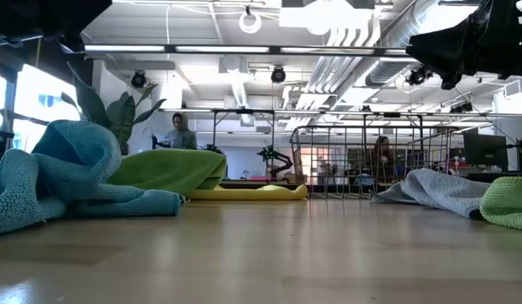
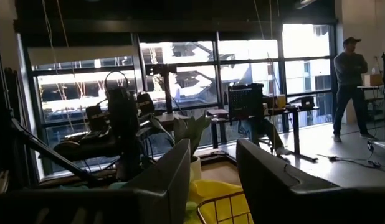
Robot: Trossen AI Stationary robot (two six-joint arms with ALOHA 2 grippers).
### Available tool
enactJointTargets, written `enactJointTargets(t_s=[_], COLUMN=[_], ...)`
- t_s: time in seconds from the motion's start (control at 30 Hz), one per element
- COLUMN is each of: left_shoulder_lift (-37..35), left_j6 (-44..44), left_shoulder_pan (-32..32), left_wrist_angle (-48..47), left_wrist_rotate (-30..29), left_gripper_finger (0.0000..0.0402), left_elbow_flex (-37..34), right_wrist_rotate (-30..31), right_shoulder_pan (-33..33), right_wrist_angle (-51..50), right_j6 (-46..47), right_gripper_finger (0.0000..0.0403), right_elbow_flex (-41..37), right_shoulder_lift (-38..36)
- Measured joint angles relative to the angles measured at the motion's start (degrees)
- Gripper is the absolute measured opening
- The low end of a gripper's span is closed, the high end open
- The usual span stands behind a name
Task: Fold microfiber towels
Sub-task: Fold the gray microfiber towel
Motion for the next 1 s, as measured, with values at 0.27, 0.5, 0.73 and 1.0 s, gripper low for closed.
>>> enactJointTargets(t_s=[0.27,0.5,0.73,1.0], left_shoulder_lift=[0.24,1.56,8.06,21.25], left_j6=[5.96,6.54,4.35,1.46], left_shoulder_pan=[0.0,1.2,4.45,8.23], left_wrist_angle=[3.93,3.21,2.51,-4.89], left_wrist_rotate=[-0.01,-1.54,-1.62,-1.94], left_gripper_finger=[0.0003,0.0003,0.0003,0.0003], left_elbow_flex=[0.33,3.25,7.42,16.62], right_wrist_rotate=[0.35,4.36,4.36,8.31], right_shoulder_pan=[0.0,-0.02,-0.02,-0.02], right_wrist_angle=[12.11,16.06,10.64,-12.54], right_j6=[-4.88,-5.02,-7.51,-3.99], right_gripper_finger=[0.0124,0.0124,0.0124,0.0124], right_elbow_flex=[0.0,2.42,12.43,28.16], right_shoulder_lift=[7.0,16.21,26.69,38.46])
